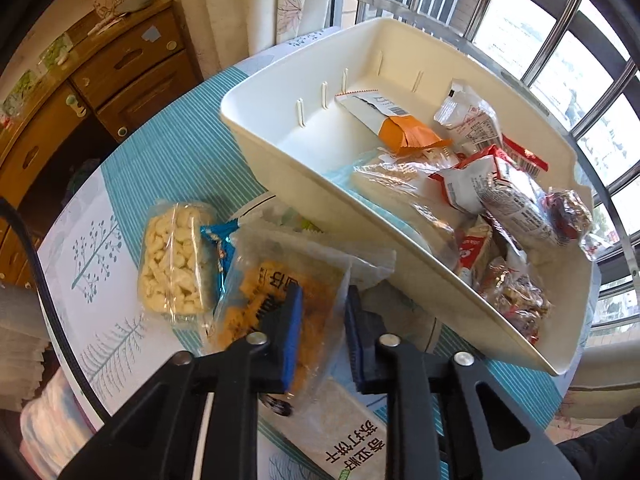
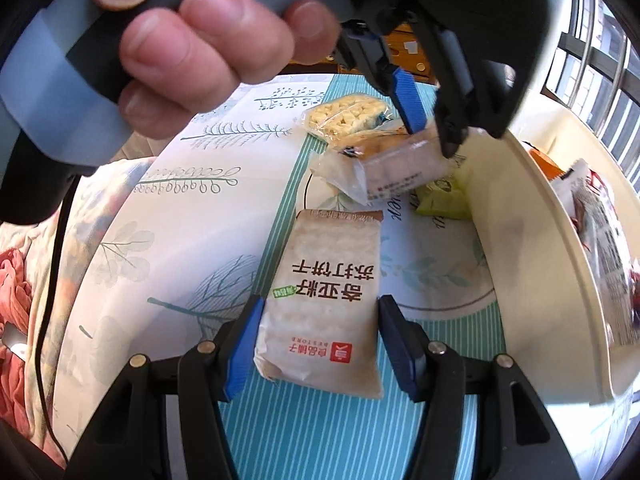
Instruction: Organize snacks
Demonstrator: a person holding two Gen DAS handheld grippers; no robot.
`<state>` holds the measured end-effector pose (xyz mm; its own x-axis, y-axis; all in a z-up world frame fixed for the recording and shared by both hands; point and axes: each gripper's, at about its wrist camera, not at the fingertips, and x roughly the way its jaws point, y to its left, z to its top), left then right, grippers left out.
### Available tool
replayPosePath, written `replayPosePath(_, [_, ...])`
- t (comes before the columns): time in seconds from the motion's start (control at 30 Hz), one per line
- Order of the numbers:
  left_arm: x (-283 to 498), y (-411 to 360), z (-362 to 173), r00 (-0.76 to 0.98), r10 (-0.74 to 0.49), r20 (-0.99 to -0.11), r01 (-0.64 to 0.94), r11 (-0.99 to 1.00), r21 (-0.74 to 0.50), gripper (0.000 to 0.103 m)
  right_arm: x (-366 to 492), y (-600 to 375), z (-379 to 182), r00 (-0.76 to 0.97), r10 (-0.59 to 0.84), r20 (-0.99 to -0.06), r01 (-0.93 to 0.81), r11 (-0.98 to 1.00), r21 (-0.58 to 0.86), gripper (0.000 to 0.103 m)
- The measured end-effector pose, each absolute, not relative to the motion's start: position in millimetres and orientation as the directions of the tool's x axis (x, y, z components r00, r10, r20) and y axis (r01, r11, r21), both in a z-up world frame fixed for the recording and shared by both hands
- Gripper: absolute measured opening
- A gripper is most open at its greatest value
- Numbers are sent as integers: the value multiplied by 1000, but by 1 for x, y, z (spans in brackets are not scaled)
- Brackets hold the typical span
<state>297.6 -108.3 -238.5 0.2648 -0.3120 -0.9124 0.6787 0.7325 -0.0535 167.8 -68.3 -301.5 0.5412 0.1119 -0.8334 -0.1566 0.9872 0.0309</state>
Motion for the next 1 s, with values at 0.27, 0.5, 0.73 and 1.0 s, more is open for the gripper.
replayPosePath(0.27, [283, -81, -226, 284, -337, -898, 637, 766, -86, 10, 144, -61, -282, 570, 85, -817, -110, 994, 27, 57])
replayPosePath(0.5, [267, -48, -217, 271, -354, -895, 569, 809, -148, 7, 121, -59, -261, 582, 72, -810, -85, 996, 27, 57])
replayPosePath(0.73, [249, -11, -197, 262, -374, -890, 501, 841, -206, 6, 110, -54, -232, 589, 74, -805, -79, 996, 33, 57])
replayPosePath(1.0, [223, 38, -177, 266, -397, -879, 401, 874, -273, 5, 98, -52, -195, 609, 60, -791, -73, 997, 20, 57])
